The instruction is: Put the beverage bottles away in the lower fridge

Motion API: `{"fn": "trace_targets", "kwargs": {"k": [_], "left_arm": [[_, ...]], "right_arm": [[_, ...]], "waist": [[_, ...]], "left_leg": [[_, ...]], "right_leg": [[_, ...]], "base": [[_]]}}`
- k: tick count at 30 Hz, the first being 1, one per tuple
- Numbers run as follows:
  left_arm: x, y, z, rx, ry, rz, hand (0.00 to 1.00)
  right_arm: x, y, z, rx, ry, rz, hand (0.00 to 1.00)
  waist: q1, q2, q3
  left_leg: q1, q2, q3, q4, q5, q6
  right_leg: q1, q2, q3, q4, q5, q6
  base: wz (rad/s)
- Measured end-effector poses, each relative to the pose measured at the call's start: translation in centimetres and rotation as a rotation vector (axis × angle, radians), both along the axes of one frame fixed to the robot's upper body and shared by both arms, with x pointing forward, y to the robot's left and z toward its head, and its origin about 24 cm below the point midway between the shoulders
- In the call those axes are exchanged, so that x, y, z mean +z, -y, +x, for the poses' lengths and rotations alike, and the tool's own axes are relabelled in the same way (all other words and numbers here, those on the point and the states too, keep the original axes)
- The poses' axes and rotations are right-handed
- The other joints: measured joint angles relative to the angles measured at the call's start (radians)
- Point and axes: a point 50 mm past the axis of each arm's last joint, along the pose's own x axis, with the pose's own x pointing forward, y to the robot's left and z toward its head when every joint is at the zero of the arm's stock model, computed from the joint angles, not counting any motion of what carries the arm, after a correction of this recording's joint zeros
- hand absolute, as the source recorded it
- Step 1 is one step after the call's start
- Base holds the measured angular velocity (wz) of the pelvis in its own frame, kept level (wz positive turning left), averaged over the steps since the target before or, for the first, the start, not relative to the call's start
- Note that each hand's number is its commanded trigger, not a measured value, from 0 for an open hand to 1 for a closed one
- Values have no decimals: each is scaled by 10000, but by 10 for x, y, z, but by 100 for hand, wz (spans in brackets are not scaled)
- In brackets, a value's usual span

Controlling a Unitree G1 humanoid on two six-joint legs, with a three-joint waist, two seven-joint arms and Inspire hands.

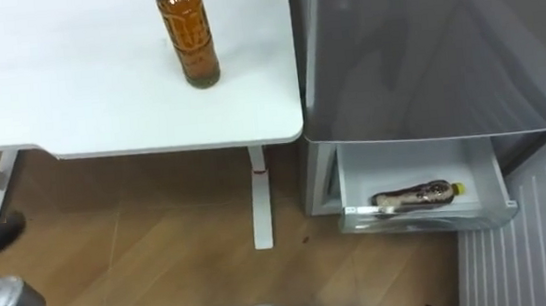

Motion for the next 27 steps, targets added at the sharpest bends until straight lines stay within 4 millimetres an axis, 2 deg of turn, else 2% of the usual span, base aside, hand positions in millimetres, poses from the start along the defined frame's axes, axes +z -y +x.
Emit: {"fn": "trace_targets", "kwargs": {"k": [6,10,15,19,22,27], "left_arm": [[47,5,20,-602,2286,900,0],[64,9,26,-1042,2852,1484,0],[93,23,38,-2408,3857,2240,0],[99,34,49,-3357,3887,2582,0],[96,46,55,-4235,3753,2479,0],[90,63,63,-5680,3608,1883,0]], "right_arm": [[0,0,-2,-36,-43,-12,0],[0,0,-3,277,-113,-73,0],[-1,0,-5,558,-245,-96,0],[-1,0,-7,693,-326,-80,0],[-1,0,-7,776,-418,-91,0],[-1,1,-11,769,-741,-147,0]], "waist": [[-91,0,9],[-123,-36,24],[-197,-40,33],[-337,58,87],[-542,120,175],[-767,138,162]], "left_leg": [[134,-13,-174,-10,0,0],[199,-15,-309,-11,-22,-18],[217,-15,-328,-14,-45,-15],[285,-14,-292,-20,-51,-12],[284,-12,-233,-44,-61,-12],[274,-7,-128,-81,-61,-12]], "right_leg": [[210,26,-8,-128,-8,0],[274,41,-12,-133,-22,-16],[291,55,67,-151,-22,-16],[332,68,210,-143,-22,-16],[332,106,411,-153,-26,-20],[231,124,499,-153,-32,-26]], "base": [[4],[-1],[0],[-5],[-6],[-4]]}}
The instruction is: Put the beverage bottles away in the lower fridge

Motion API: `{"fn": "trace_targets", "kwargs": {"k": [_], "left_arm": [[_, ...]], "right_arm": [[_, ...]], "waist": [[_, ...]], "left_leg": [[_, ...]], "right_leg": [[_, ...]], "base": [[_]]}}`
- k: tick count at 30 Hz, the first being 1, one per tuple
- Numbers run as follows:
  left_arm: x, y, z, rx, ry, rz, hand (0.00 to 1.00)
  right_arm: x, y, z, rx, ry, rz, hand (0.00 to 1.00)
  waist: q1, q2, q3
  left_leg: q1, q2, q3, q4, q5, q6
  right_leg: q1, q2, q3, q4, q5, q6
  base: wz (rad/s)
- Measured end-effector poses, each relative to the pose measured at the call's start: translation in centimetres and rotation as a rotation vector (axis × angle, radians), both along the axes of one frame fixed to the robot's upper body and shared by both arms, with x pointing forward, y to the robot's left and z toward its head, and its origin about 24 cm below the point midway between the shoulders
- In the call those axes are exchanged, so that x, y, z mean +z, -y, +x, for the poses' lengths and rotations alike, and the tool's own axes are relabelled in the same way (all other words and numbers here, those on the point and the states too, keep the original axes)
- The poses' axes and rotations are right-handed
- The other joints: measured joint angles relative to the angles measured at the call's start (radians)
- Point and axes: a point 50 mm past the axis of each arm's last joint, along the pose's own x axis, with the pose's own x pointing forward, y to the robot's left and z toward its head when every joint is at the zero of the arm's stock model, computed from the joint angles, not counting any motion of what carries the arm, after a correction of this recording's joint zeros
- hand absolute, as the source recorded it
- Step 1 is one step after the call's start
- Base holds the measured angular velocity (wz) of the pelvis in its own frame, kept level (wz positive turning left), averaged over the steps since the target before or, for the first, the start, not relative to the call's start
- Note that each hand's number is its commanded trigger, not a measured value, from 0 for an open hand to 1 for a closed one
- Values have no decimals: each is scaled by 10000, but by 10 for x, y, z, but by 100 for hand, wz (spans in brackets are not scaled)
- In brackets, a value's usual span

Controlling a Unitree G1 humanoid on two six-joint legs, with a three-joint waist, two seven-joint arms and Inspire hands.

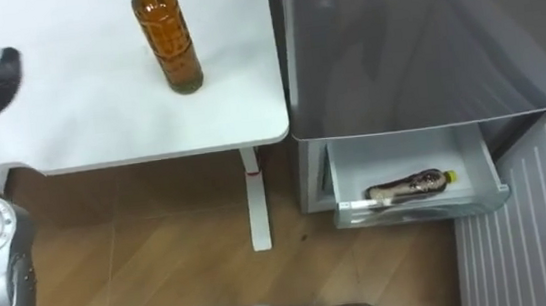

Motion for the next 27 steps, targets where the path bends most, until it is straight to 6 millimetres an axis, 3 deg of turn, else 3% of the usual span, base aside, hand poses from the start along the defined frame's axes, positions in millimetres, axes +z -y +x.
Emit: {"fn": "trace_targets", "kwargs": {"k": [6,15,23,27], "left_arm": [[-11,6,9,-1074,-777,-597,0],[-7,18,26,-2102,-994,-684,0],[-17,18,29,-2358,-1468,-1177,0],[-17,18,30,-2445,-1495,-1175,0]], "right_arm": [[-1,-2,6,-33,53,46,0],[-1,-2,10,-389,107,145,0],[0,1,-1,-1031,-97,-70,0],[0,1,-6,-952,-454,-170,0]], "waist": [[-42,-72,-12],[-194,-1,-66],[-403,208,-31],[-639,165,-15]], "left_leg": [[49,2,22,-3,-4,-4],[113,63,48,41,-87,-19],[349,146,40,27,-142,-70],[419,139,48,32,-152,-74]], "right_leg": [[-16,5,112,1,-1,-2],[12,79,229,39,12,-22],[134,178,414,115,13,-34],[177,172,453,181,-70,-91]], "base": [[-6],[-2],[-7],[0]]}}
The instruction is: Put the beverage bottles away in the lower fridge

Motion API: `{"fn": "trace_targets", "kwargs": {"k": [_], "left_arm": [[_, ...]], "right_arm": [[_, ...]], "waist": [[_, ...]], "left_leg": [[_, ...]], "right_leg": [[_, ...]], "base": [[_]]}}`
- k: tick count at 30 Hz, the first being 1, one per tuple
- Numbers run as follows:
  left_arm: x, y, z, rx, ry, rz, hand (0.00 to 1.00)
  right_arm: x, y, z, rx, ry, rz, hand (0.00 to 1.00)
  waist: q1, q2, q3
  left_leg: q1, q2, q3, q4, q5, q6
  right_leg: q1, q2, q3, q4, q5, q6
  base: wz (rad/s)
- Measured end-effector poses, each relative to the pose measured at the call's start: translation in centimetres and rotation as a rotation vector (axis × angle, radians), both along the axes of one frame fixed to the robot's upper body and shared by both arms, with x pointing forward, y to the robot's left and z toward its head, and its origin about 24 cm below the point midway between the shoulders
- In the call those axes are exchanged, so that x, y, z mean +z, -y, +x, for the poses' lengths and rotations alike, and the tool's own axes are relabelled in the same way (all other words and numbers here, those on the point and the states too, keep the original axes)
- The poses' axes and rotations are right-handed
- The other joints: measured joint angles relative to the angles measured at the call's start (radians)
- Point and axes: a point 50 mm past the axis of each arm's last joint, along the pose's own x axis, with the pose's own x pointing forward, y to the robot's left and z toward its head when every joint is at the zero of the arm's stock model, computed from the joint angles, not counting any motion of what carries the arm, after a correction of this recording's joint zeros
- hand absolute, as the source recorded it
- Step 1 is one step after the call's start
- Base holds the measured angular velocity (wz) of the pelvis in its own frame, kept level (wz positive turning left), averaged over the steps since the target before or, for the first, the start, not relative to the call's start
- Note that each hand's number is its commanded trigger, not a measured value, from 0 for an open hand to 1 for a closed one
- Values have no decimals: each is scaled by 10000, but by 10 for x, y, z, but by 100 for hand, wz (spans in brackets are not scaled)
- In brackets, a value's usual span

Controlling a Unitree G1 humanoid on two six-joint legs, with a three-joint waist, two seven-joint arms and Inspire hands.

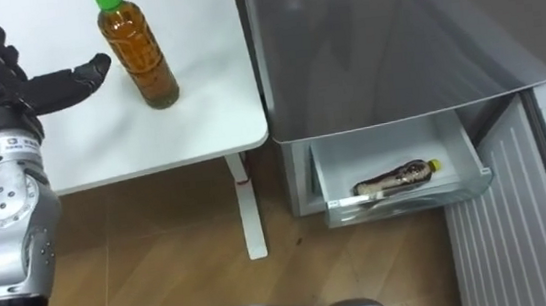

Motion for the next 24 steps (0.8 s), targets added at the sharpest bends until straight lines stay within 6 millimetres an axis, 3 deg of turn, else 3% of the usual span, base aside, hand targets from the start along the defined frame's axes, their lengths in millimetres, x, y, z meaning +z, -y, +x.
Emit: {"fn": "trace_targets", "kwargs": {"k": [11,18,24], "left_arm": [[-2,4,2,-672,-142,-284,0],[-16,6,18,-991,-787,-1675,0],[-17,7,28,-1212,-786,-2074,0]], "right_arm": [[1,1,-11,222,-601,131,0],[0,0,-12,634,-982,200,0],[0,0,-13,733,-1019,232,0]], "waist": [[-330,0,-11],[-482,-42,4],[-528,-43,-4]], "left_leg": [[34,18,189,33,1,-1],[10,34,271,25,-7,-6],[-16,54,278,19,-12,-16]], "right_leg": [[-78,21,151,74,-6,-4],[-203,62,353,173,-32,-12],[-316,116,569,213,-50,-44]], "base": [[-4],[-4],[-8]]}}
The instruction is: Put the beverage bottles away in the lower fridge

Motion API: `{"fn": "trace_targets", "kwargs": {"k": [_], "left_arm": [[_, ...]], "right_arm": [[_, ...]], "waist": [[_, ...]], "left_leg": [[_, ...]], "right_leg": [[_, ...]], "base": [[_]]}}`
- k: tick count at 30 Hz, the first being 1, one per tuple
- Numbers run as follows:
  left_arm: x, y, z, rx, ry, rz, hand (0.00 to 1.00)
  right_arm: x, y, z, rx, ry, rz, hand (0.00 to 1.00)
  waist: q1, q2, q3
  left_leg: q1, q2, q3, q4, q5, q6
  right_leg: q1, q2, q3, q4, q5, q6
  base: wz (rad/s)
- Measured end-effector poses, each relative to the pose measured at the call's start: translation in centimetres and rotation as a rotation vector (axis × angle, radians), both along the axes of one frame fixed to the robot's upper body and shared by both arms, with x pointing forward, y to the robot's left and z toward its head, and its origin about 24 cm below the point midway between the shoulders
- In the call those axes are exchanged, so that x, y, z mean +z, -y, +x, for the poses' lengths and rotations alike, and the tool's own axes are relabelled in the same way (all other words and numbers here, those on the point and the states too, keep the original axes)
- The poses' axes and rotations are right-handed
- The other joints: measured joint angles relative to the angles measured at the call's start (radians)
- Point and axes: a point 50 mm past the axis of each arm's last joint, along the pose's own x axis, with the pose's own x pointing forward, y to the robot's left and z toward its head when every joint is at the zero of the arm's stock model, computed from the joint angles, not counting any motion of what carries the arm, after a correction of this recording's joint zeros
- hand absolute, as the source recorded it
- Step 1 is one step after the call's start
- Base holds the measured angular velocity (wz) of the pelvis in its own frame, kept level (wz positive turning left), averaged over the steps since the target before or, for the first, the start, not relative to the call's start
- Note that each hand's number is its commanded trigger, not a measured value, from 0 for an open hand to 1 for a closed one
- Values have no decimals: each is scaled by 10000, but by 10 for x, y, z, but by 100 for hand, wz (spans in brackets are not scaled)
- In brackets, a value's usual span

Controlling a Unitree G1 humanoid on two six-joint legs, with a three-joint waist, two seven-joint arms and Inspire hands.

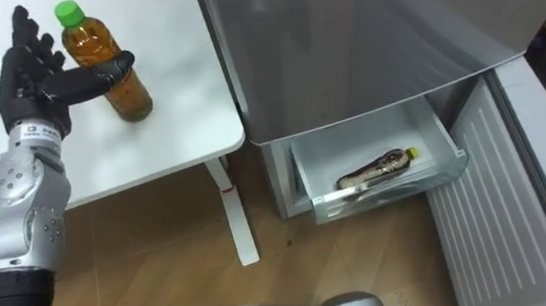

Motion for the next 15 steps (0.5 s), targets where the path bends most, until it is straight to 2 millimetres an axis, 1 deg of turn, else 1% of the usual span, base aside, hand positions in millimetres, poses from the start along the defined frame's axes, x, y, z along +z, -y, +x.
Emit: {"fn": "trace_targets", "kwargs": {"k": [4,5,6,7,9,15], "left_arm": [[-4,-2,3,-178,-314,49,0],[-5,-3,4,-193,-404,94,0],[-6,-5,4,-226,-471,98,0],[-6,-6,5,-263,-519,111,0],[-10,-11,6,-254,-798,198,0],[-17,-13,9,-241,-1148,-41,0]], "right_arm": [[0,0,-2,-10,-100,116,0],[0,-1,-2,82,-124,183,0],[0,-1,-2,111,-142,247,0],[0,-1,-2,107,-155,275,0],[0,-1,-3,171,-187,309,0],[0,0,-1,471,-188,287,0]], "waist": [[-12,-27,-6],[-12,-30,-13],[-10,-6,-41],[-10,-26,-38],[3,-39,-63],[-6,-32,-75]], "left_leg": [[2,-4,5,0,0,0],[2,-4,6,1,0,0],[2,-4,9,6,0,0],[2,-4,14,6,0,0],[6,-4,22,33,0,0],[3,-7,18,33,-1,0]], "right_leg": [[-15,0,37,-13,-3,-5],[-23,2,51,-13,-8,-11],[-23,-3,26,-18,-8,-12],[-22,-5,10,-17,-8,-13],[-16,-8,8,-2,-8,-13],[-60,-12,13,11,-13,-17]], "base": [[-4],[0],[0],[0],[0],[0]]}}
